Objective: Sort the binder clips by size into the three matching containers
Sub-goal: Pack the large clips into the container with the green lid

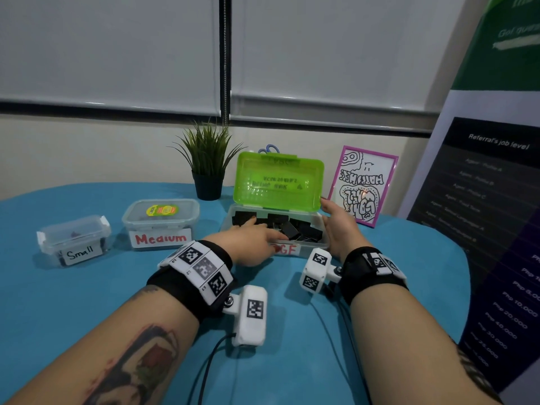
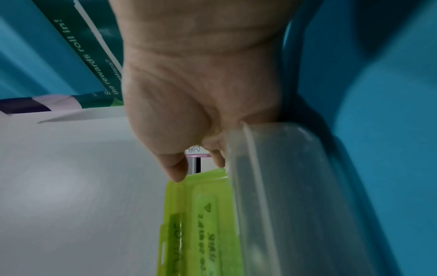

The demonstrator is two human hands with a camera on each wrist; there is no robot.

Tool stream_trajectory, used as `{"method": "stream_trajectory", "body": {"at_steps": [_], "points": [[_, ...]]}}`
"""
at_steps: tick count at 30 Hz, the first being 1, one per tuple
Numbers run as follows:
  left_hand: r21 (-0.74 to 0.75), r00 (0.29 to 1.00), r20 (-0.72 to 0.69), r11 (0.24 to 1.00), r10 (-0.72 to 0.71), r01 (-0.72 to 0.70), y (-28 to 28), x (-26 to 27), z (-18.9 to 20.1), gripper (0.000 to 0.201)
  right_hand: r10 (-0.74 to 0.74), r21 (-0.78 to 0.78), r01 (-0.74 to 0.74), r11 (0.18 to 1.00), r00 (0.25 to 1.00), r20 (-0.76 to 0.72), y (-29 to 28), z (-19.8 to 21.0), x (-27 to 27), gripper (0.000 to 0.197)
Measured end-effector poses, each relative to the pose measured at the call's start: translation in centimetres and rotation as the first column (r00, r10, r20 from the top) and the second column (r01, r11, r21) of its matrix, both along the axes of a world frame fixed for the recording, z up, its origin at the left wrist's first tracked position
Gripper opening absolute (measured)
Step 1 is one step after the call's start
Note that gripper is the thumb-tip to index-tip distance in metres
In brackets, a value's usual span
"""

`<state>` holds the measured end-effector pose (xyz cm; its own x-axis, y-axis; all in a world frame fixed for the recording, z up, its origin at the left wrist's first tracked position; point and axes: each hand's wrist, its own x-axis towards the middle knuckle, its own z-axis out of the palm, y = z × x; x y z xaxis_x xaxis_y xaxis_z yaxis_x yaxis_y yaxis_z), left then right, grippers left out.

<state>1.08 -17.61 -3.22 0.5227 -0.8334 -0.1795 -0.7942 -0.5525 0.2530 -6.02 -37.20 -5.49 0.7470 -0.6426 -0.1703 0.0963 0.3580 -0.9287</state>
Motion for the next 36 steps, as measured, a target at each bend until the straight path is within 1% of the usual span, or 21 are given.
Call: {"method": "stream_trajectory", "body": {"at_steps": [2,4,5,7,8,11,12,14,16,18,21,25,27,29,30,31,32,33,34,35,36], "points": [[-0.024,1.0,-0.029,1.0,-0.002,0.002,-0.1,0.4,-0.2,0.042,0.013,-0.009,-0.013,1.0,1.0,-0.024,0.3,0.1,-0.1,0.032],[-0.05,0.999,-0.045,0.999,-0.012,0.01,-0.3,0.6,-0.4,0.041,-0.007,-0.059,0.003,0.998,0.998,-0.062,0.2,0.0,0.1,0.022],[-0.059,0.999,-0.052,0.998,-0.014,0.011,-0.3,0.7,-0.5,0.041,-0.03,-0.092,0.023,0.995,0.997,-0.077,0.1,0.0,0.1,0.025],[-0.09,0.997,-0.069,0.996,-0.02,0.013,-0.4,0.9,-0.6,0.041,-0.048,-0.143,0.034,0.989,0.994,-0.099,-0.5,-0.6,0.5,0.054],[-0.103,0.997,-0.075,0.995,-0.026,0.019,-0.4,1.0,-0.7,0.041,-0.039,-0.153,0.025,0.988,0.995,-0.089,-1.0,-1.0,0.9,0.058],[-0.114,0.997,-0.071,0.993,-0.029,0.021,-0.5,1.1,-0.9,0.043,0.01,-0.156,-0.018,0.988,0.998,-0.054,-0.9,-1.0,0.7,0.047],[-0.113,0.997,-0.074,0.993,-0.028,0.019,-0.5,1.1,-0.9,0.044,0.007,-0.138,-0.012,0.99,0.999,-0.033,-0.6,-0.7,0.3,0.047],[-0.106,0.997,-0.074,0.994,-0.029,0.021,-0.5,1.0,-0.9,0.044,0.014,-0.057,-0.012,0.998,1.0,0.028,-0.9,-0.8,0.3,0.063],[-0.117,0.997,-0.069,0.993,-0.031,0.023,-0.5,1.0,-0.7,0.042,0.03,-0.065,-0.026,0.998,0.997,0.066,-0.9,-0.9,0.5,0.074],[-0.158,0.997,-0.078,0.987,-0.017,0.004,-0.3,0.8,-0.5,0.039,0.051,-0.141,-0.043,0.989,0.997,0.057,-1.0,-1.2,0.9,0.073],[-0.247,0.995,-0.094,0.967,0.035,-0.058,-0.1,0.3,-0.2,0.03,0.078,-0.137,-0.07,0.988,0.995,0.054,-1.2,-1.5,1.1,0.075],[-0.335,0.992,-0.066,0.935,0.103,-0.119,0.0,0.1,0.0,0.023,0.071,-0.136,-0.061,0.989,0.995,0.067,-0.5,0.2,0.1,0.058],[-0.393,0.99,-0.051,0.909,0.13,-0.14,0.1,0.0,0.4,0.019,0.016,-0.112,-0.008,0.994,0.997,0.071,-0.7,0.8,-0.2,0.067],[-0.501,0.99,-0.054,0.854,0.133,-0.142,0.2,-0.1,1.0,0.012,-0.038,-0.095,0.047,0.994,0.995,0.093,-0.6,1.6,-0.8,0.069],[-0.577,0.99,-0.063,0.805,0.126,-0.14,0.2,-0.2,1.5,0.008,-0.071,-0.078,0.08,0.994,0.991,0.112,-0.8,1.8,-0.8,0.066],[-0.661,0.99,-0.069,0.738,0.119,-0.135,0.4,-0.5,2.0,0.012,-0.103,-0.069,0.112,0.991,0.988,0.115,-1.0,2.0,-1.0,0.062],[-0.749,0.991,-0.068,0.651,0.113,-0.125,0.5,-0.9,2.5,0.021,-0.132,-0.077,0.14,0.987,0.986,0.099,-0.9,2.3,-1.2,0.055],[-0.835,0.993,-0.057,0.541,0.1,-0.102,0.6,-1.2,3.0,0.029,-0.154,-0.114,0.163,0.98,0.985,0.078,-1.0,2.5,-1.3,0.046],[-0.9,0.995,-0.032,0.43,0.095,-0.07,0.7,-1.5,3.5,0.033,-0.18,-0.18,0.187,0.966,0.982,0.051,-1.0,2.6,-1.3,0.035],[-0.941,0.995,-0.001,0.337,0.096,-0.033,0.8,-1.8,3.9,0.033,-0.211,-0.265,0.212,0.941,0.977,0.033,-0.9,2.7,-1.2,0.024],[-0.958,0.992,0.026,0.286,0.123,-0.011,0.8,-1.9,4.2,0.03,-0.244,-0.364,0.234,0.902,0.97,0.019,-0.9,2.6,-1.0,0.016]]}}
